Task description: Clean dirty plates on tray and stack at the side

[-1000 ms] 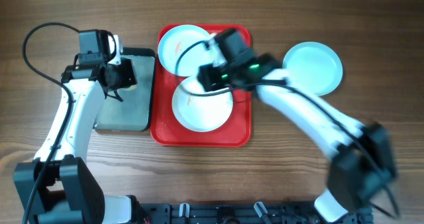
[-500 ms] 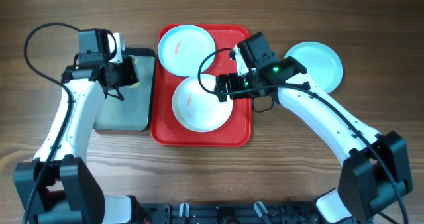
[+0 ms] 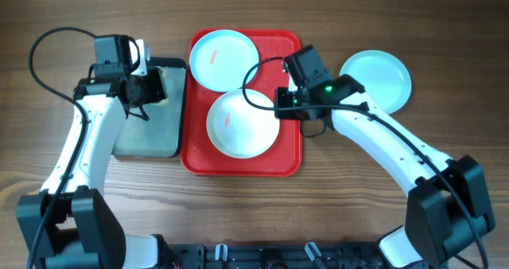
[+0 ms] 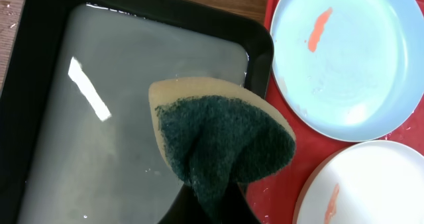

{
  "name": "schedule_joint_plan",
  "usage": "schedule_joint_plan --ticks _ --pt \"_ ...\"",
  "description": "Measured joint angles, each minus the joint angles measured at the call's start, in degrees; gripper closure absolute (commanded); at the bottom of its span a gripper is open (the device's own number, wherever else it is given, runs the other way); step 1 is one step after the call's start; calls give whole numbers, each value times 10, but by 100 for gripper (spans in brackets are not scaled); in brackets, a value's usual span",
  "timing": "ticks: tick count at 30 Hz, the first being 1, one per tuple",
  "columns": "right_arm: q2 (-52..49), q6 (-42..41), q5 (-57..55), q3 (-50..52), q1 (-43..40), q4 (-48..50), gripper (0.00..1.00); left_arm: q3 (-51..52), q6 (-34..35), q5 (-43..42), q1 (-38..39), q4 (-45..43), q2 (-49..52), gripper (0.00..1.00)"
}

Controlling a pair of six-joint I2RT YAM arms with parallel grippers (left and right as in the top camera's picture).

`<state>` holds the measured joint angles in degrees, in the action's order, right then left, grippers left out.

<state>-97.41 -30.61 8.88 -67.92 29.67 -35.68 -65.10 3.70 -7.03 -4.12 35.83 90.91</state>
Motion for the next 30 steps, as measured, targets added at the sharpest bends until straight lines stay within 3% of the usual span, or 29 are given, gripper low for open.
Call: schedule_joint_plan --ticks 12,22,26,30 --pt "0 -26 -4 102 2 130 59 0 0 -3 0 0 0 96" --pt "-4 -41 -4 106 2 142 60 0 0 -3 0 0 0 96" --pt "-30 -46 1 106 2 157 64 0 0 -3 0 0 0 96" --pt "-47 -55 9 106 2 164 75 0 0 -3 0 0 0 96"
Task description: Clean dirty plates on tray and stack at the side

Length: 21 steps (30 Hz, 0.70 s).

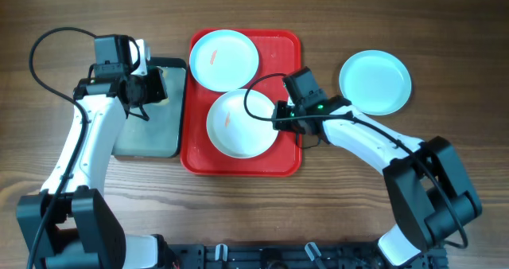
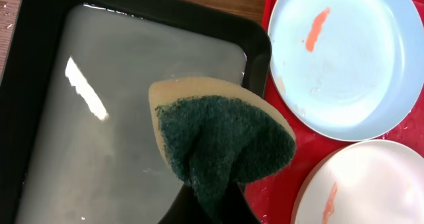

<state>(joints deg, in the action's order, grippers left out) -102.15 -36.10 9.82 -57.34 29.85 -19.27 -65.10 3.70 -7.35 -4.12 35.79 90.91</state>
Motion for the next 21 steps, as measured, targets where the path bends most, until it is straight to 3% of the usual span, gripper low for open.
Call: schedule_joint_plan --ticks 8,15,21 --pt "-1 -17 6 0 0 2 93 0 0 0 0 0 0 96" --pt "-1 -24 8 0 0 -2 85 0 0 0 0 0 0 96" --pt "-1 -35 18 0 0 -12 84 0 0 0 0 2 0 96"
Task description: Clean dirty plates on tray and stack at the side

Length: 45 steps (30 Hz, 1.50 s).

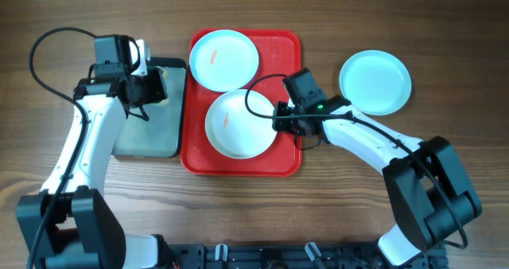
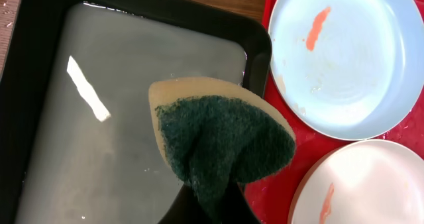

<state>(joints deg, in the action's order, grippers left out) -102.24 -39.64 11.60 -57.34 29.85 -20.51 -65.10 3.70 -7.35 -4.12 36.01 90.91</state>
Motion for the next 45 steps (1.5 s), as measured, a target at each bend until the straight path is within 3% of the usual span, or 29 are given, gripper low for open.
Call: schedule_joint_plan --ticks 4,7,20,39,40,43,45 --pt "-3 -2 7 0 0 0 85 0 0 0 0 0 0 96" --pt "-14 -8 15 0 0 4 96 0 0 0 0 0 0 96" --pt "-26 -37 25 3 0 90 96 0 0 0 0 6 0 96" --pt "-26 -6 39 3 5 44 95 0 0 0 0 9 0 96" --pt "-26 -6 39 3 5 43 93 0 0 0 0 9 0 96" --pt "-26 -1 40 3 10 43 73 0 0 0 0 9 0 96" --pt "-26 6 42 3 14 43 68 0 0 0 0 9 0 96"
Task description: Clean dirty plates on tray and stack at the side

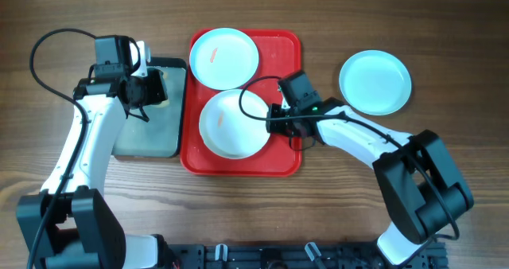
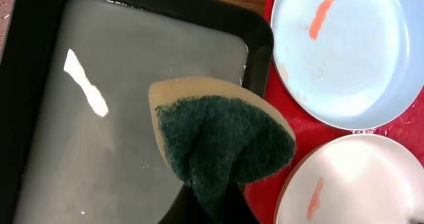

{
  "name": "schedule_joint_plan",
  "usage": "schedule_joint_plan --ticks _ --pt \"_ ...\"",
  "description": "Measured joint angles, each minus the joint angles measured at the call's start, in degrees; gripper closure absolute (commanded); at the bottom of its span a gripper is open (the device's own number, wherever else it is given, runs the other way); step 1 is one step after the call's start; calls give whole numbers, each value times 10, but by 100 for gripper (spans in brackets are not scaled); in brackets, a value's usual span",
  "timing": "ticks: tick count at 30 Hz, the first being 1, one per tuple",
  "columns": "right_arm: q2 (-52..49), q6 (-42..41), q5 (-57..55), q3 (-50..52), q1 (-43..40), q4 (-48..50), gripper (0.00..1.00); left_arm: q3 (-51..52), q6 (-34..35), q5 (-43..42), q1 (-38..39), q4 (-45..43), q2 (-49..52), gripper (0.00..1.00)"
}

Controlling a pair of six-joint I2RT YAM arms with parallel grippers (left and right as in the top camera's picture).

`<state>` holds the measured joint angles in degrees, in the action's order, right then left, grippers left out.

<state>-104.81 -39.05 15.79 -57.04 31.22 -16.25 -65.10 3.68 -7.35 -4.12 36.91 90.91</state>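
Observation:
A white plate (image 1: 232, 122) with a red smear lies in the front half of the red tray (image 1: 242, 167). My right gripper (image 1: 270, 119) is at this plate's right rim, shut on the edge. Behind it sits a light blue plate (image 1: 224, 58) with a red streak. Both plates also show in the left wrist view: the light blue plate (image 2: 344, 52) and the white plate (image 2: 351, 184). My left gripper (image 1: 151, 90) hangs over the black water tray (image 1: 147, 138), shut on a yellow and green sponge (image 2: 222, 134). A clean light blue plate (image 1: 375, 81) rests on the table at the right.
The black water tray (image 2: 126, 118) holds cloudy water and stands against the red tray's left side. Cables loop from both arms over the table. Bare wood lies in front of the trays and around the clean plate.
The white plate now lies further to the left on the red tray, and my right gripper has moved left with it. My left gripper still holds the sponge over the water.
My right gripper was first over the red tray's right edge, apart from the white plate. It then stood at the plate's right rim. Plate and gripper have since been further left at each moment. The left gripper has held the sponge over the water tray throughout.

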Motion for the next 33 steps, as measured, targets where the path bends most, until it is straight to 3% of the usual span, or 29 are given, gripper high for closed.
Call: schedule_joint_plan --ticks 6,17,23,26,31,33 --pt "0 37 -3 -29 1 -48 62 0 0 0 0 0 0 96" --pt "-5 84 -14 -90 -5 -98 63 0 0 0 0 1 0 96" --pt "-40 85 -24 -90 -5 -84 68 0 0 0 0 2 0 96" --pt "-49 85 -24 -90 -5 -78 78 0 0 0 0 2 0 96" --pt "-49 87 -26 -90 -5 -67 81 0 0 0 0 2 0 96" --pt "-49 87 -26 -90 -5 -67 86 0 0 0 0 2 0 96"
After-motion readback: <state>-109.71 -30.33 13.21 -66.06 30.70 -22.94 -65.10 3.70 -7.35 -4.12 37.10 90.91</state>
